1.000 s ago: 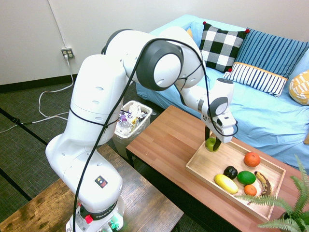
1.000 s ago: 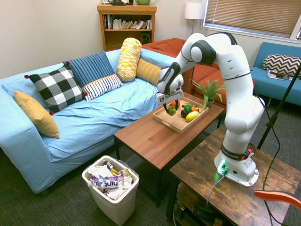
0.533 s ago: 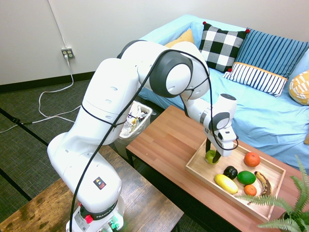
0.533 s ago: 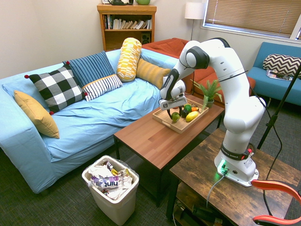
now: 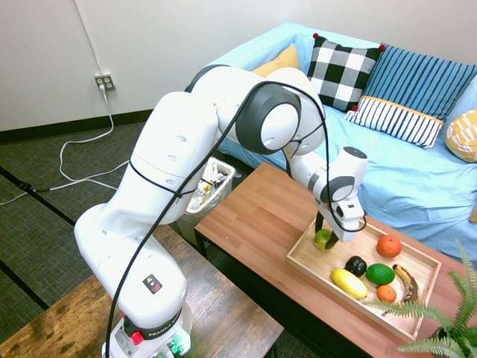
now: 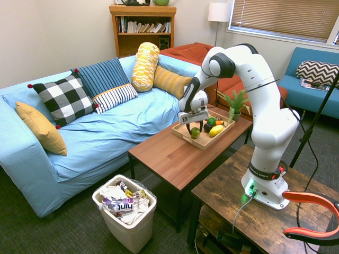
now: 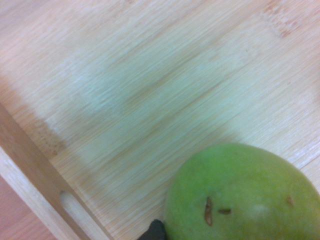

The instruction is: Put the apple in the tray

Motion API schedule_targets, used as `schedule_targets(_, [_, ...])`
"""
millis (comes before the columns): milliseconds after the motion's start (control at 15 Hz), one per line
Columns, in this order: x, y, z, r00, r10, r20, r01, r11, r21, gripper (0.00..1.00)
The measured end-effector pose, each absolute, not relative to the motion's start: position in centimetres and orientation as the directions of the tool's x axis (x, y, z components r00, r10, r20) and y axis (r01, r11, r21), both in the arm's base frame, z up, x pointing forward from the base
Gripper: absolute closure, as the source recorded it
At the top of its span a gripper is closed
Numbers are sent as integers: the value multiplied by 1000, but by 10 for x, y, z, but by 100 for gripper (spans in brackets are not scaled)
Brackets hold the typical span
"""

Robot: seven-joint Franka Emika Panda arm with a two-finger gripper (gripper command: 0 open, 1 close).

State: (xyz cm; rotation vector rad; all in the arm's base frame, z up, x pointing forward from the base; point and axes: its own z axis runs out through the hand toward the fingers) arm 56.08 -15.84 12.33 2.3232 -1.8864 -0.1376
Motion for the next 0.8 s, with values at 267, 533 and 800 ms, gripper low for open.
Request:
schedule_targets(267, [562, -162, 125, 217, -976, 14, -963, -212, 164, 0])
schedule_targets(533, [560, -172, 147, 228, -974, 9, -966, -225, 130, 0])
schedule_targets(800, [546, -176, 207, 226, -974, 19, -972, -224, 63, 0])
